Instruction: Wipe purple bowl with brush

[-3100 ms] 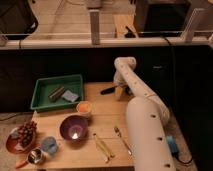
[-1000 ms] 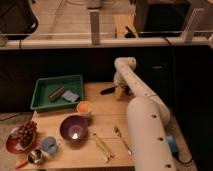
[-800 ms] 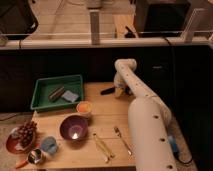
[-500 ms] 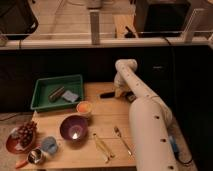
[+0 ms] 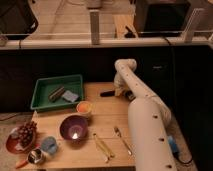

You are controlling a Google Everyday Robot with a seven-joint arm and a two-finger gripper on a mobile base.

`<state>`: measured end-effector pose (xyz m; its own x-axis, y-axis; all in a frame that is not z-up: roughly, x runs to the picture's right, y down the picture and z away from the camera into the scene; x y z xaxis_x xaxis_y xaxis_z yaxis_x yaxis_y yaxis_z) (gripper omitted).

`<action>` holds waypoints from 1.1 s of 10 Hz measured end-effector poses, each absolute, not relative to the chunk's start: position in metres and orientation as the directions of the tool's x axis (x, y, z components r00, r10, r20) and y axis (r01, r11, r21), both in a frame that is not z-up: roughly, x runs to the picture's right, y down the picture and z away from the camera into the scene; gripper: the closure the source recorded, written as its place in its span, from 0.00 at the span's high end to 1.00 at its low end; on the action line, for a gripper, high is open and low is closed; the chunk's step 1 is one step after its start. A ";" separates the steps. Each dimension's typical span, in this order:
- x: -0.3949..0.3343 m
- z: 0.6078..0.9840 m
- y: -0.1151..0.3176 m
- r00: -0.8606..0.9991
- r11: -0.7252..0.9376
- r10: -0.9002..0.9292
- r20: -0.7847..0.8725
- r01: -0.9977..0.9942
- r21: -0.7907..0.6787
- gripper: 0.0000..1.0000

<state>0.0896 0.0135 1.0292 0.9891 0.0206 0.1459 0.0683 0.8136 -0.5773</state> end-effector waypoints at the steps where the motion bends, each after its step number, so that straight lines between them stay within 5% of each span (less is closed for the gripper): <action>1: 0.092 1.029 0.013 0.990 0.814 0.021 0.141 0.065 -0.577 0.00; 6: 0.101 1.020 0.007 0.989 0.817 0.040 0.142 0.049 -0.574 0.00; 11: 0.109 0.962 -0.046 0.963 0.871 0.117 0.244 0.018 -0.490 0.00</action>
